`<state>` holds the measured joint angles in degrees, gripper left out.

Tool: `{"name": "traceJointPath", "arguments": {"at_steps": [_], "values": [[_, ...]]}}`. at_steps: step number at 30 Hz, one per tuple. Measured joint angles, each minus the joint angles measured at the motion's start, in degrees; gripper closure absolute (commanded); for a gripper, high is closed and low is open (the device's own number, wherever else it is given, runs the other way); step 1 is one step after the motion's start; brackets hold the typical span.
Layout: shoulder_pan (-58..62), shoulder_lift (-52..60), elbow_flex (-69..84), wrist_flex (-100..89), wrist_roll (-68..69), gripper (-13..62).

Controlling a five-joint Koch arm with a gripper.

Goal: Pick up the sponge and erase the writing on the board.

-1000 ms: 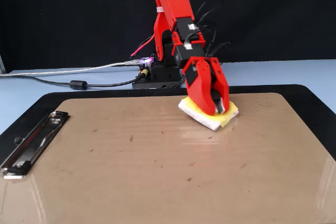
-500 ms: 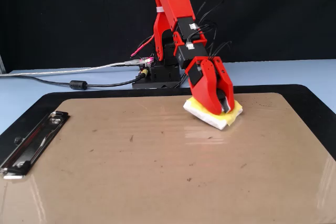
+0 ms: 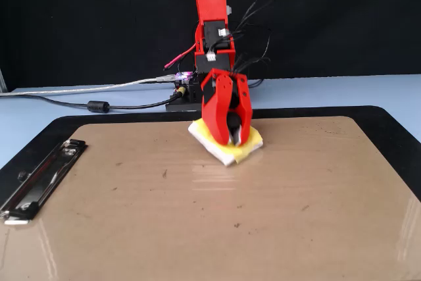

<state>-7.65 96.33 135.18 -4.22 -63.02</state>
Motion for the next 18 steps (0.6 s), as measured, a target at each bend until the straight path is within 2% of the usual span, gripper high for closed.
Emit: {"name": "traceJointPath", "arguments": {"at_steps": [3, 5, 7, 9, 12, 15, 18], "values": [[0.26, -18.54, -21.62, -0.35, 0.26, 57.4], [1.14, -26.28, -29.62, -0.44, 0.26, 57.4], [4.39, -28.48, -29.88, -1.49, 0.18, 57.4], [6.15, -24.52, -24.43, -1.76, 0.18, 57.4], [8.09, -7.47, -4.39, -1.67, 0.35, 57.4], [10.99, 4.39, 6.15, -1.32, 0.44, 57.4], [13.10, 5.98, 6.33, -0.26, 0.97, 57.5]]}}
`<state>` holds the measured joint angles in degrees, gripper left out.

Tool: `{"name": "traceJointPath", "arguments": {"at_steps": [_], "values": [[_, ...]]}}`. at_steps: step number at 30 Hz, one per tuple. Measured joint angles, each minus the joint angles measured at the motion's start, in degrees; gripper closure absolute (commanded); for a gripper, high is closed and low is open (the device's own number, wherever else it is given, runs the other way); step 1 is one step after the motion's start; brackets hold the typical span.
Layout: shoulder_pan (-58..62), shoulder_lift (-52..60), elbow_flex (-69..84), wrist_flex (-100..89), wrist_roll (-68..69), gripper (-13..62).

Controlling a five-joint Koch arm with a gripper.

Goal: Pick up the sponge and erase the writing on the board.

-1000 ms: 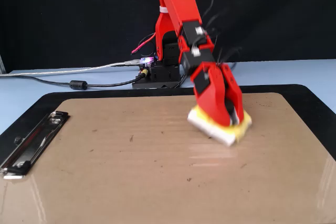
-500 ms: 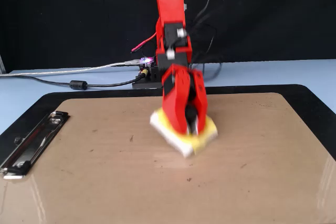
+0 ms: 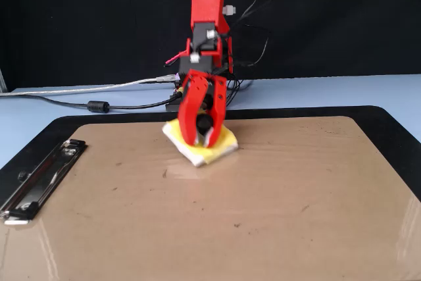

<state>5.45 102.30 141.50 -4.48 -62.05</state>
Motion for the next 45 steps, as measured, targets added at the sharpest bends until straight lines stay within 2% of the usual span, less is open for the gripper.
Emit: {"name": "traceJointPath", "arguments": {"at_steps": [2, 4, 7, 10, 13, 14, 17, 20, 24, 27, 29, 33, 36, 39, 41, 43, 45], "values": [[-0.26, -8.09, -9.49, 0.26, 0.26, 57.4], [-0.62, -24.26, -28.74, -0.09, 0.26, 57.4], [-0.44, -35.07, -39.37, -2.46, 0.26, 57.4], [-0.53, -31.29, -31.55, -3.43, 0.09, 57.4], [-0.44, -15.73, -11.87, -3.69, 0.09, 57.4], [-0.53, -6.77, -1.67, -3.60, 0.09, 57.4], [-0.62, 4.31, 5.62, -2.02, 0.09, 57.4], [-0.62, -1.58, -2.55, -1.85, 0.35, 57.4], [1.32, -21.71, -25.58, -2.29, 0.09, 57.4], [3.34, -19.34, -18.54, -4.75, -0.18, 57.4], [5.80, -10.55, -8.35, -4.66, -0.35, 57.4], [10.99, 1.93, 1.85, -2.99, -0.18, 57.4], [12.39, -1.23, -0.26, -2.99, -0.18, 57.4], [12.92, -17.31, -18.90, -3.25, -0.26, 57.4], [13.01, -22.24, -23.91, -3.69, -0.35, 57.4], [13.01, -21.97, -22.15, -4.66, -0.35, 57.4], [13.10, -17.05, -14.15, -4.92, -0.44, 57.4]]}}
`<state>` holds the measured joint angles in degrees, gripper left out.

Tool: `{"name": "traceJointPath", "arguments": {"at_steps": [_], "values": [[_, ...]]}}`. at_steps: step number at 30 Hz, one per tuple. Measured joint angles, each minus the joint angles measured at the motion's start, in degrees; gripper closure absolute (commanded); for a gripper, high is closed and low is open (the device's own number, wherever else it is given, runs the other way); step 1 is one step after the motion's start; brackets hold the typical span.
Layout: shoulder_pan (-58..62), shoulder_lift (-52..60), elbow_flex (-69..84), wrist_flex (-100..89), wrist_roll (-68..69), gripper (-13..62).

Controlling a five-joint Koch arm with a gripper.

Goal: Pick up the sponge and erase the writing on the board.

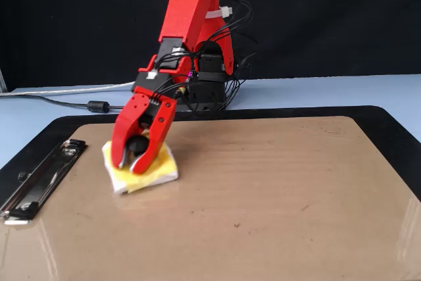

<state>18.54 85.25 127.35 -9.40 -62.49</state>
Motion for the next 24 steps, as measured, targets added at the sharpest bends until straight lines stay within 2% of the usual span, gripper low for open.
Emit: {"name": "traceJointPath", "arguments": {"at_steps": [4, 6, 9, 10, 13, 15, 17, 20, 22, 24], "values": [[-2.46, 19.95, 19.07, 1.23, 0.18, 57.4], [-5.71, 20.74, 18.90, 1.32, 0.18, 57.4], [-7.29, 9.40, 8.17, 1.32, -0.88, 57.4], [-7.65, 0.44, -3.08, 0.88, -1.32, 57.4], [-6.24, -15.47, -20.48, -2.02, -1.93, 57.4], [-5.36, -17.49, -18.46, -4.13, -2.55, 57.4], [-5.10, -13.01, -12.83, -4.66, -2.55, 57.4], [-4.13, 4.57, 8.70, -4.57, -2.55, 57.4], [-3.34, 11.51, 13.71, -3.43, -2.46, 57.4], [-2.29, 12.66, 13.71, -3.16, -2.37, 57.4]]}}
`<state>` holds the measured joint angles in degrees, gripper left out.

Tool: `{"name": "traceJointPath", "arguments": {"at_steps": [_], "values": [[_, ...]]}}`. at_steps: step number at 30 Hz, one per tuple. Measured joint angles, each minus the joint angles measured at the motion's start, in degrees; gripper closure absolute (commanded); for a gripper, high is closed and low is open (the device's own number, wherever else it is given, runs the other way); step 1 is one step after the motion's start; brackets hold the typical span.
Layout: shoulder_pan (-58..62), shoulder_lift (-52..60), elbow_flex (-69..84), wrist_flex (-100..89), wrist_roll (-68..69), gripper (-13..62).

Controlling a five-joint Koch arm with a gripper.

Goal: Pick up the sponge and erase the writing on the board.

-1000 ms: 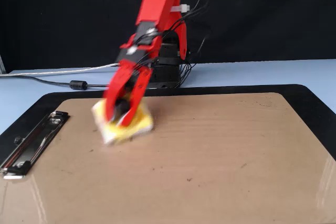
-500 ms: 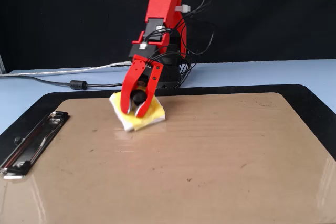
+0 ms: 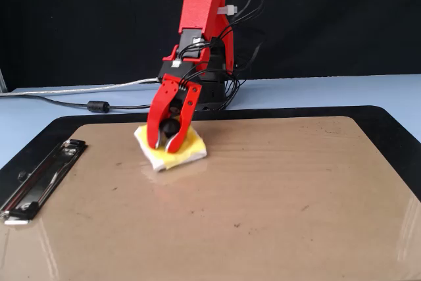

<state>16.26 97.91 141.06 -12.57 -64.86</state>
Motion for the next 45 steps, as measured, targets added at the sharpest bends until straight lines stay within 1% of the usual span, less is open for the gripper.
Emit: {"name": "traceJointPath", "arguments": {"at_steps": [3, 5, 6, 7, 9, 11, 15, 16, 17, 19, 24, 25, 26, 28, 29, 30, 33, 35, 37, 40, 45], "values": [[1.58, -8.96, -11.78, 0.44, 0.09, 57.4], [4.22, -20.57, -26.19, 0.53, 0.00, 57.4], [6.15, -27.95, -35.86, 0.35, 0.00, 57.4], [7.56, -31.03, -38.32, -0.18, -0.09, 57.4], [8.61, -31.38, -36.12, -0.88, -0.18, 57.4], [8.88, -25.84, -27.77, -0.88, -0.18, 57.4], [8.96, -6.42, -4.83, -0.62, -0.18, 57.4], [8.79, -1.85, -1.85, 0.26, 0.00, 57.4], [8.61, -1.05, -1.67, 0.35, 0.18, 57.4], [8.70, -4.22, -6.06, 0.53, 0.18, 57.4], [6.68, -29.97, -37.62, 0.09, -0.09, 57.4], [5.63, -33.13, -40.25, -0.44, -0.18, 57.4], [4.57, -33.22, -38.85, -0.62, -0.18, 57.4], [1.14, -29.71, -31.73, -2.11, -0.88, 57.4], [-0.79, -25.75, -26.28, -2.29, -1.67, 57.4], [-4.39, -19.25, -17.75, -2.29, -3.87, 57.4], [-14.50, -4.22, -2.55, -1.23, -10.90, 57.4], [-24.08, 6.77, 0.44, 4.39, -18.63, 57.4], [-29.18, 9.84, -0.53, 9.05, -22.15, 57.4], [-34.72, 10.11, -3.60, 16.44, -23.20, 57.4], [-46.67, 10.11, -5.45, 17.05, -23.99, 57.4]]}}
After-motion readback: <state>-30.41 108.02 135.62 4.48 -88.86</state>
